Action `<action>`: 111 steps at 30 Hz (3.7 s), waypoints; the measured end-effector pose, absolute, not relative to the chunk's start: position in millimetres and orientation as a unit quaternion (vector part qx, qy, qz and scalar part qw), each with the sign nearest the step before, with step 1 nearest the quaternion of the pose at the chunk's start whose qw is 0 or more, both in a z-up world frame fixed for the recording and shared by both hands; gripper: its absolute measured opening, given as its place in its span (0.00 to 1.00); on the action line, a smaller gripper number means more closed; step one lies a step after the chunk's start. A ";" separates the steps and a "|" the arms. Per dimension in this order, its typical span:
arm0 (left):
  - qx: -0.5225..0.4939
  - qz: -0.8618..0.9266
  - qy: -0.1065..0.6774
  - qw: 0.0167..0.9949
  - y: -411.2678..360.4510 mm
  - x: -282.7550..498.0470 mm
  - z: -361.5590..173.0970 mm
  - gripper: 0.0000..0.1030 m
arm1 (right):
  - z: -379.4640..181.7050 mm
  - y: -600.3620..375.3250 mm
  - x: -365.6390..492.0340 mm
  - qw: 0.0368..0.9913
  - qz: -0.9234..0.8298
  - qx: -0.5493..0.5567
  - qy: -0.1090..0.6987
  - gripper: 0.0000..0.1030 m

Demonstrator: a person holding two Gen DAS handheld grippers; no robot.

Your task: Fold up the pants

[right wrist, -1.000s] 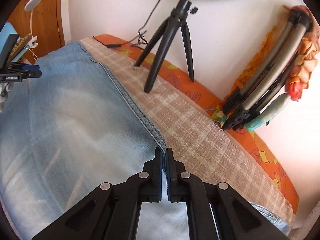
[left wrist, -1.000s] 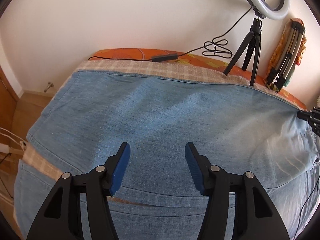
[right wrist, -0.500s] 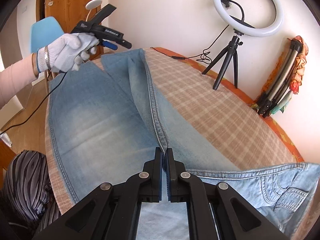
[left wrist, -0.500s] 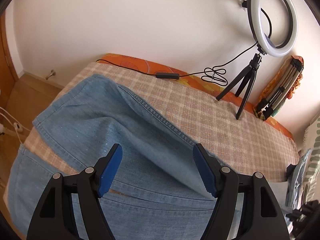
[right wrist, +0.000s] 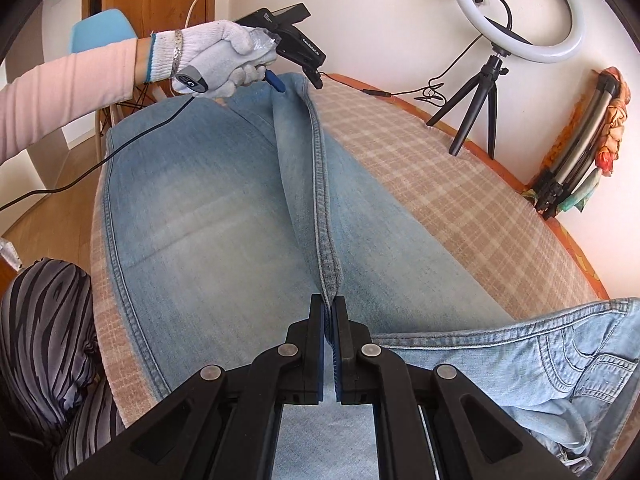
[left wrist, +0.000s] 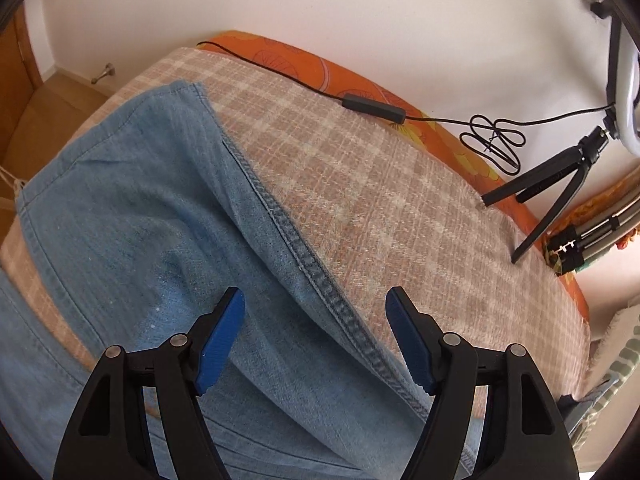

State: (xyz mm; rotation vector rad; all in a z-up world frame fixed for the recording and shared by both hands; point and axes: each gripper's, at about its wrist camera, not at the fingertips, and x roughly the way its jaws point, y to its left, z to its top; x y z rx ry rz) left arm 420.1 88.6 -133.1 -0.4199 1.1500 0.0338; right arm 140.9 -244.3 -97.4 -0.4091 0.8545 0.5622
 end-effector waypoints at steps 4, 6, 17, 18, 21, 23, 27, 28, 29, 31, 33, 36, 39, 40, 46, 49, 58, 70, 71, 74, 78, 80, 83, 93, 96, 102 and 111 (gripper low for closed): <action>-0.224 0.034 0.535 0.814 94.7 423.8 -146.3 0.65 | -101.9 -244.3 141.2 0.850 0.266 -0.196 0.410 0.01; -0.234 0.035 0.520 0.821 99.7 421.9 -147.8 0.38 | -102.9 -244.3 141.9 0.850 0.265 -0.197 0.411 0.01; -0.258 0.004 0.435 0.863 137.0 384.5 -88.6 0.07 | -79.7 -252.2 143.8 0.879 0.226 -0.187 0.376 0.01; -0.254 0.001 0.426 0.868 140.5 377.4 -78.3 0.07 | -75.7 -252.3 143.2 0.883 0.221 -0.186 0.371 0.01; -0.255 -0.006 0.402 0.879 153.4 352.7 -54.5 0.06 | -64.0 -252.3 138.1 0.890 0.213 -0.183 0.360 0.01; -0.256 -0.009 0.390 0.884 160.4 334.1 -43.8 0.06 | -57.4 -252.2 132.9 0.892 0.211 -0.182 0.356 0.01; -0.250 -0.009 0.366 0.897 168.0 286.9 -33.0 0.06 | -49.0 -251.4 114.2 0.892 0.209 -0.189 0.353 0.01; -0.252 -0.009 0.360 0.898 170.2 273.5 -33.4 0.06 | -47.4 -251.8 108.5 0.892 0.210 -0.189 0.353 0.01; -0.256 -0.008 0.355 0.899 172.3 258.9 -35.7 0.06 | -46.5 -252.7 101.7 0.891 0.213 -0.187 0.354 0.01; -0.262 -0.007 0.352 0.899 175.0 229.8 -45.1 0.06 | -48.1 -252.8 86.2 0.889 0.218 -0.186 0.358 0.01; -0.259 -0.001 0.352 0.899 176.6 200.8 -58.6 0.06 | -53.7 -251.9 71.3 0.885 0.220 -0.186 0.367 0.01; -0.260 0.007 0.366 0.893 177.1 166.6 -85.1 0.06 | -67.4 -249.1 53.6 0.877 0.222 -0.186 0.384 0.01; -0.279 0.012 0.376 0.883 180.9 146.2 -109.2 0.06 | -79.4 -248.2 39.8 0.872 0.224 -0.174 0.400 0.01; -0.287 0.014 0.379 0.880 181.7 141.9 -115.9 0.06 | -82.7 -247.8 36.7 0.870 0.223 -0.170 0.405 0.01; -0.284 0.026 0.394 0.874 182.1 128.5 -135.6 0.06 | -100.1 -239.5 24.6 0.859 0.222 -0.186 0.422 0.01; -0.255 0.050 0.394 0.882 183.0 118.3 -132.0 0.13 | -103.7 -238.0 26.3 0.855 0.221 -0.188 0.430 0.01; -0.165 0.056 0.371 0.912 188.6 122.8 -94.2 0.46 | -109.2 -240.2 32.5 0.855 0.216 -0.167 0.441 0.01; -0.077 0.076 0.470 0.876 160.6 230.3 -136.2 0.53 | -103.1 -246.0 39.1 0.867 0.208 -0.121 0.435 0.01; -0.080 0.082 0.472 0.874 163.2 232.4 -141.2 0.53 | -103.1 -246.6 39.2 0.868 0.208 -0.119 0.435 0.01; -0.096 0.086 0.451 0.883 174.1 228.2 -143.9 0.32 | -103.1 -246.6 39.8 0.867 0.207 -0.116 0.437 0.01; -0.159 0.082 0.430 0.885 205.0 216.9 -139.2 0.04 | -101.2 -244.7 41.0 0.868 0.202 -0.118 0.437 0.01; -0.203 0.101 0.394 0.891 230.7 197.6 -129.7 0.04 | -99.8 -244.5 40.7 0.869 0.200 -0.119 0.437 0.01; -0.289 0.130 0.349 0.882 278.5 159.4 -127.1 0.04 | -99.2 -243.4 40.6 0.869 0.198 -0.120 0.437 0.01; -0.387 0.130 0.326 0.853 334.9 118.4 -144.5 0.08 | -99.0 -241.2 47.7 0.868 0.187 -0.113 0.445 0.02; -0.393 0.116 0.327 0.851 330.1 125.8 -141.0 0.40 | -97.9 -239.3 46.7 0.868 0.184 -0.120 0.445 0.02; -0.427 0.069 0.365 0.824 299.3 129.2 -153.2 0.45 | -95.1 -240.3 46.4 0.869 0.184 -0.124 0.442 0.03; -0.487 0.041 0.339 0.804 281.0 148.8 -156.9 0.46 | -94.9 -240.5 48.9 0.873 0.181 -0.115 0.438 0.05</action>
